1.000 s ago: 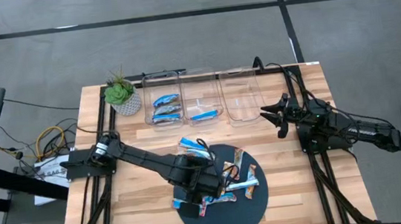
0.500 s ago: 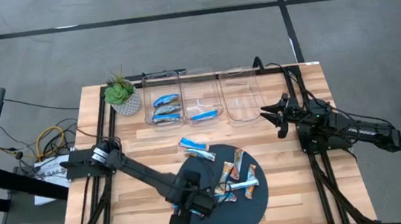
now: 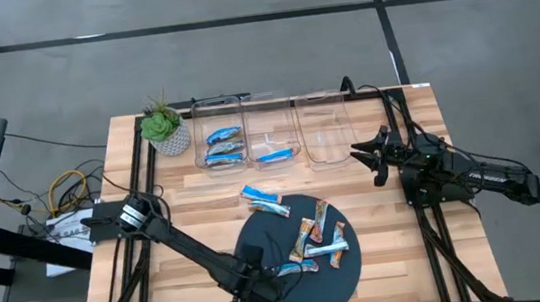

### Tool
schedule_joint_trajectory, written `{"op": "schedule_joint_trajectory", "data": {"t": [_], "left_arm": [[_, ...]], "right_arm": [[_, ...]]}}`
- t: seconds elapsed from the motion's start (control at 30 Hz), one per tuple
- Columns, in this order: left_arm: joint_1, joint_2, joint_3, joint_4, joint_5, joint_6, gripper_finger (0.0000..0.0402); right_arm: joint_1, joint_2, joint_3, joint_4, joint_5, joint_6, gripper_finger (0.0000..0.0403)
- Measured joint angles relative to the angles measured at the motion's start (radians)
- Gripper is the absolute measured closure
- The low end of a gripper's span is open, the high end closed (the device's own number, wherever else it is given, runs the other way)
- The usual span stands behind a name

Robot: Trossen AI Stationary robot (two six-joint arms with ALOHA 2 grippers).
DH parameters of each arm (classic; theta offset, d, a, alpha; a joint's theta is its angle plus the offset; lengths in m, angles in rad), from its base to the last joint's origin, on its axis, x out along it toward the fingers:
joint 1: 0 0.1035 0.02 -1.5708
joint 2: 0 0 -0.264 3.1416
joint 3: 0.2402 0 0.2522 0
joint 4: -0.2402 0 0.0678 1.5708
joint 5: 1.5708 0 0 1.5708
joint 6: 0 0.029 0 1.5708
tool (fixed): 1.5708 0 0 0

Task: Pick and place Granola Bars by type
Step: Put the red granola bar into the middle transparent bin

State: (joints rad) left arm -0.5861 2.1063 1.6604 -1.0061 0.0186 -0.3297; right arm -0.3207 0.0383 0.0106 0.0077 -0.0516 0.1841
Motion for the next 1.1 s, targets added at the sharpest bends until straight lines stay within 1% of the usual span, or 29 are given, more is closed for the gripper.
{"op": "schedule_joint_trajectory", "data": {"t": [0.1,0.17,0.4,0.47,0.67,0.9,1.0,1.1], "left_arm": [[0.000,0.000,-0.011,0.000,-0.061,-0.036,0.0191],[0.001,0.000,-0.011,0.001,-0.078,-0.046,0.0191],[0.001,0.008,-0.016,0.013,-0.068,-0.055,0.0191],[0.001,0.007,-0.037,0.051,-0.052,-0.054,0.0191],[0.001,0.008,-0.097,0.111,-0.053,-0.056,0.0191],[0.008,0.008,-0.099,0.108,-0.055,-0.054,0.0191],[0.008,0.008,-0.099,0.107,-0.056,-0.054,0.0201],[0.008,0.008,-0.099,0.107,-0.057,-0.054,0.0228]], "right_arm": [[0.000,0.000,0.000,0.000,0.000,0.000,0.0280],[0.000,0.000,0.000,0.000,0.000,0.000,0.0280],[0.000,0.000,0.000,0.000,0.000,0.000,0.0280],[0.000,0.000,0.000,0.000,0.000,0.000,0.0280],[0.000,0.000,0.000,0.000,0.000,0.000,0.0280],[0.000,0.000,0.000,0.000,0.000,0.000,0.0280],[0.000,0.000,0.000,0.000,0.000,0.000,0.0280],[0.000,0.000,0.000,0.000,0.000,0.000,0.0280]]}}
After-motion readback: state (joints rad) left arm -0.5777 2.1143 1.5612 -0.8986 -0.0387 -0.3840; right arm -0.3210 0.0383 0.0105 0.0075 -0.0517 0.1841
